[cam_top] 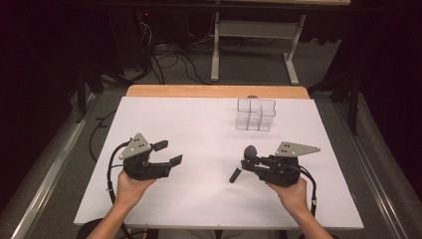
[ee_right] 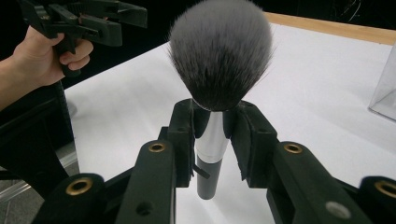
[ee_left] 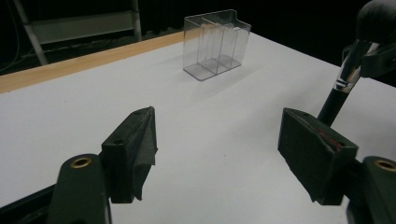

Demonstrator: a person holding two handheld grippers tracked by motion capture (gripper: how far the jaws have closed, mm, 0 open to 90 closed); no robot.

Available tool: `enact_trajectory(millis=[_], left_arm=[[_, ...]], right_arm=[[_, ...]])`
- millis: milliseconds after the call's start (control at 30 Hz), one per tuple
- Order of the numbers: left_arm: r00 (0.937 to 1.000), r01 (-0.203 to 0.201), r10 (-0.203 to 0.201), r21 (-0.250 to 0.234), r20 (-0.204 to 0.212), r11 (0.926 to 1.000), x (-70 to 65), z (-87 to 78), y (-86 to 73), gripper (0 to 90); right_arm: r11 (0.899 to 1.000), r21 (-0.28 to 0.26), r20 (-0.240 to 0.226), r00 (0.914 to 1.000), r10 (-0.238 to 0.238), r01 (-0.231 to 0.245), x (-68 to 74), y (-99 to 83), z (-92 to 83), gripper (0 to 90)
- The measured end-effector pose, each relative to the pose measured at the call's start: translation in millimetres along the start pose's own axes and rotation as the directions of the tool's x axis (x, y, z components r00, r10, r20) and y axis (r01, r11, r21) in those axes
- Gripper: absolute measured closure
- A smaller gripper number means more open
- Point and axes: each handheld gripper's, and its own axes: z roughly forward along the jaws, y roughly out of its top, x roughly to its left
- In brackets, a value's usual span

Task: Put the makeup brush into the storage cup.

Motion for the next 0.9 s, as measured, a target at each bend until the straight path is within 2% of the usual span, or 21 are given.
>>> enact_trajectory(millis=[267, 433, 733, 833, 900], left_arm=[[0.9986, 0.035, -0.035, 0.002, -0.040, 0.9994, 10.7, -1.7, -11.6, 28.2], [0.9926, 0.115, -0.115, -0.018, -0.037, 0.9932, 21.4, -1.7, -18.8, 28.1], [0.9895, 0.118, -0.119, -0.015, -0.082, 0.9929, 27.0, 0.0, -29.0, 27.0], [0.9860, 0.103, -0.103, -0.003, -0.131, 0.9946, 28.8, 2.5, -32.5, 26.6], [0.9822, 0.115, -0.113, 0.002, -0.150, 0.9934, 30.7, 4.2, -33.8, 26.6]], right_arm=[[1.000, 0.007, 0.025, 0.9995, -0.016, 0.016, -1.0, 4.1, -5.1, 72.1], [0.999, 0.010, 0.033, 0.9988, -0.037, 0.037, 0.7, 8.2, -9.7, 72.1], [1.000, 0.000, 0.052, 0.9983, -0.026, 0.026, -2.6, 9.1, -19.0, 72.1], [0.999, -0.001, 0.056, 0.9978, -0.034, 0.035, -3.7, 10.7, -20.7, 72.1], [0.999, -0.005, 0.056, 0.9979, -0.034, 0.035, -4.6, 12.3, -21.3, 72.1]])
